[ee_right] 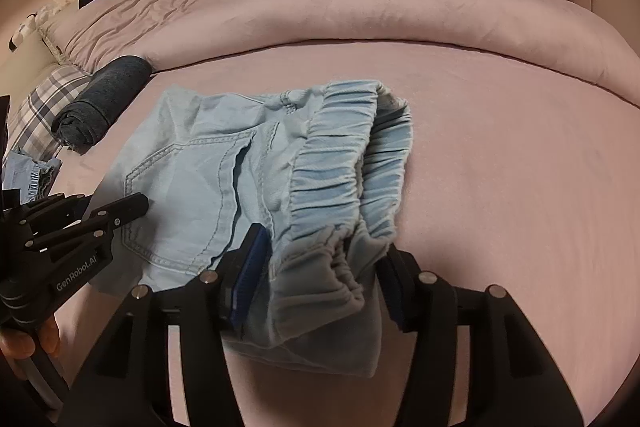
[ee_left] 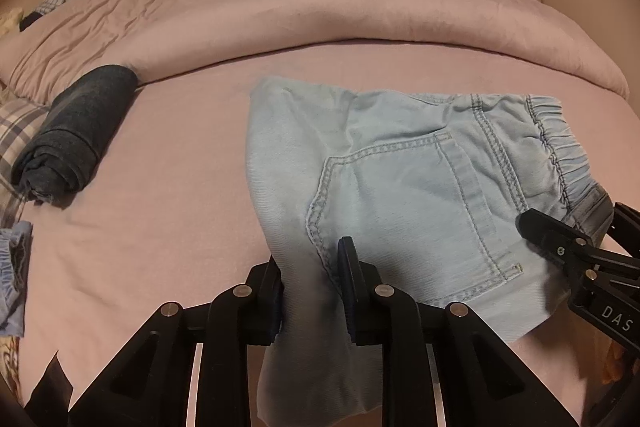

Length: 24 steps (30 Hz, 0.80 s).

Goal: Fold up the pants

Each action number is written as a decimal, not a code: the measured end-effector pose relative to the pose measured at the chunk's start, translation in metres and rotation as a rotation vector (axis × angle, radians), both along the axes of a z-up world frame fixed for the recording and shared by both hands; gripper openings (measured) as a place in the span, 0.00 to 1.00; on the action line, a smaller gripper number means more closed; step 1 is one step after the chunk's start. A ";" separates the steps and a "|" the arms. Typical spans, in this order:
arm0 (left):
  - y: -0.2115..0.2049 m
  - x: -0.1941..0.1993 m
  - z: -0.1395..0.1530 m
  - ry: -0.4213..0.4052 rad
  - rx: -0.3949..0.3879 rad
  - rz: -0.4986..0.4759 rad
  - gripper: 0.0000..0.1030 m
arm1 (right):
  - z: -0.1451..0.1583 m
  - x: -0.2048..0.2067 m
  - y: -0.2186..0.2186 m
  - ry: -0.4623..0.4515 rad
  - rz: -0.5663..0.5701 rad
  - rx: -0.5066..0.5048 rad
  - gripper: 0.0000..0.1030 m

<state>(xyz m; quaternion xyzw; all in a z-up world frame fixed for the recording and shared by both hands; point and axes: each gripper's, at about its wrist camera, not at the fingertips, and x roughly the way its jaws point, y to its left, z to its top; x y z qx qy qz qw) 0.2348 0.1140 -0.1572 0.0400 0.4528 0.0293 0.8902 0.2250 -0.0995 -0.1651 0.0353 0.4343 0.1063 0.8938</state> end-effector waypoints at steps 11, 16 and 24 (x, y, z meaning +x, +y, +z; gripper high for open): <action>0.003 0.000 -0.001 0.016 -0.005 0.017 0.31 | -0.003 0.000 -0.009 0.009 -0.029 0.005 0.64; 0.006 0.002 -0.003 0.019 0.004 0.033 0.46 | -0.004 -0.002 -0.014 0.010 -0.053 -0.007 0.75; 0.011 0.002 -0.005 0.022 0.006 0.057 0.60 | -0.005 -0.001 -0.021 0.015 -0.080 -0.021 0.85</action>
